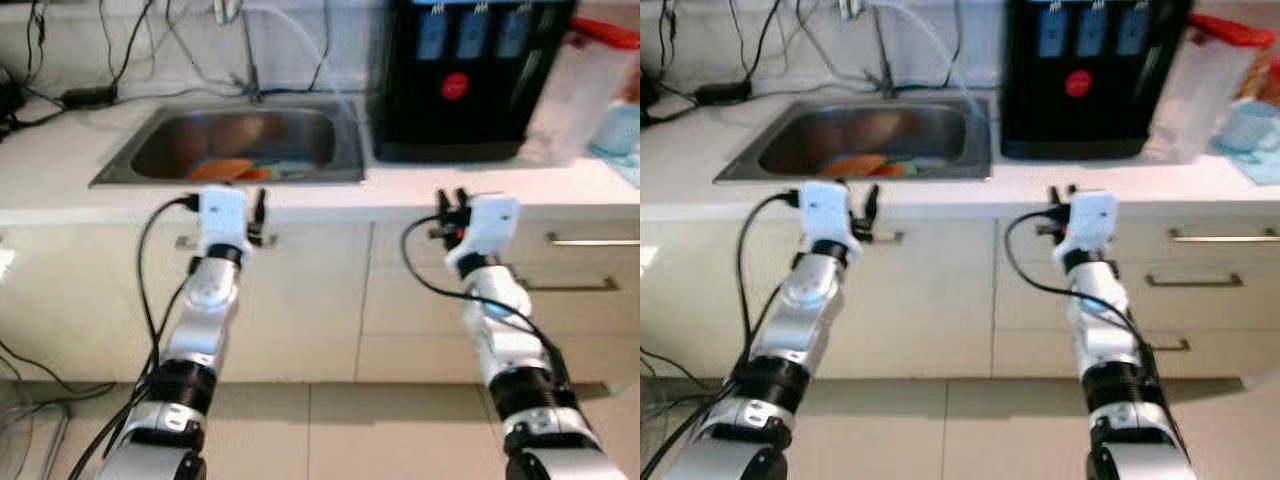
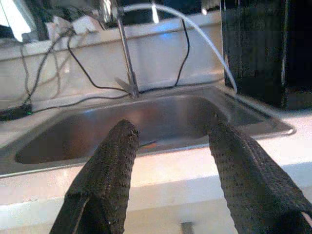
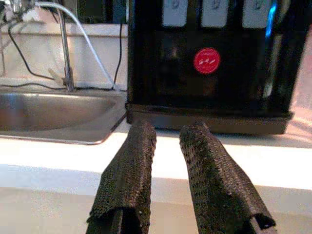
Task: Kitchen organization
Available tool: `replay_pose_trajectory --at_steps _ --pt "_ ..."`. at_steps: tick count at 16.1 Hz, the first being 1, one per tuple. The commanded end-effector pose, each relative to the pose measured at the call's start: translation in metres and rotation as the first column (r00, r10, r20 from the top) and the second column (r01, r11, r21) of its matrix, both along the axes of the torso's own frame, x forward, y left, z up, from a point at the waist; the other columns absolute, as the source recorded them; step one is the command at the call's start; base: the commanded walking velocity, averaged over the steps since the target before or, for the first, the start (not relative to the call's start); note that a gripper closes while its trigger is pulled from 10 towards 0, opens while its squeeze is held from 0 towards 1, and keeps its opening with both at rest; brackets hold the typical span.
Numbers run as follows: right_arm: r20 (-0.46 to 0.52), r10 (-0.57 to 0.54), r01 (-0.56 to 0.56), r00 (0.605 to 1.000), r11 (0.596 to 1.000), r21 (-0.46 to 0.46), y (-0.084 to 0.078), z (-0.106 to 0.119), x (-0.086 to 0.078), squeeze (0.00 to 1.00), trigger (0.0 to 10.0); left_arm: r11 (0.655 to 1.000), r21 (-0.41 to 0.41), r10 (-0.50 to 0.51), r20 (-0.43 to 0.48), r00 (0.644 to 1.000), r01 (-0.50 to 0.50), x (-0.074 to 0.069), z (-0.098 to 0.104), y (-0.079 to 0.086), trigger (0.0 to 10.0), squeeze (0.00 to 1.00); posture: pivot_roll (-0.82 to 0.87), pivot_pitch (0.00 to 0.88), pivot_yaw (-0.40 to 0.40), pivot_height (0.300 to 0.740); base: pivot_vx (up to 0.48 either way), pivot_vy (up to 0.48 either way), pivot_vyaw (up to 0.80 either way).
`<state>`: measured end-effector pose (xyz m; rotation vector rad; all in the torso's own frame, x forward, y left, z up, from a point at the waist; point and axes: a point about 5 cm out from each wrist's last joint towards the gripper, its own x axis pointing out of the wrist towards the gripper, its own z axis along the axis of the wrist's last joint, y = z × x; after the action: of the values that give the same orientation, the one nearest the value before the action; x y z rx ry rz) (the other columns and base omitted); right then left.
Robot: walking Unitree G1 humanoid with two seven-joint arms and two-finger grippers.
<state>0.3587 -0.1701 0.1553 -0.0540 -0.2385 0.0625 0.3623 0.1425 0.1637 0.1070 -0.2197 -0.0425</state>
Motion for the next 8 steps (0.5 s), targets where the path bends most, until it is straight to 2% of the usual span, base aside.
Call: replay_pose_trajectory --at_steps 1,7,8 --pt "-0.003 -0.014 0.014 1.000 1.000 -0.005 -0.0052 0.0005 -0.0002 0.00 10.0 1.000 -0.002 -0.015 -0.001 1.000 0.015 -0.0005 -0.0007 -0.0055 10.0 0.00 -0.01 0.000 0.062 0.740 0.000 -0.341 0.00" --pt "0.010 -0.030 0.030 0.999 1.000 -0.008 -0.0104 0.0050 0.0009 0.00 10.0 1.000 -0.006 -0.005 -0.003 1.000 0.005 0.0014 -0.0004 -0.0029 10.0 0.00 -0.02 0.000 0.069 0.740 0.000 -0.337 0.00" --pt "0.005 -0.028 0.028 1.000 1.000 -0.011 -0.0106 0.0041 0.0010 0.00 10.0 1.000 -0.008 -0.006 -0.013 1.000 0.006 0.0017 -0.0018 -0.0025 10.0 0.00 -0.02 0.000 0.067 0.740 0.000 0.000 0.00"
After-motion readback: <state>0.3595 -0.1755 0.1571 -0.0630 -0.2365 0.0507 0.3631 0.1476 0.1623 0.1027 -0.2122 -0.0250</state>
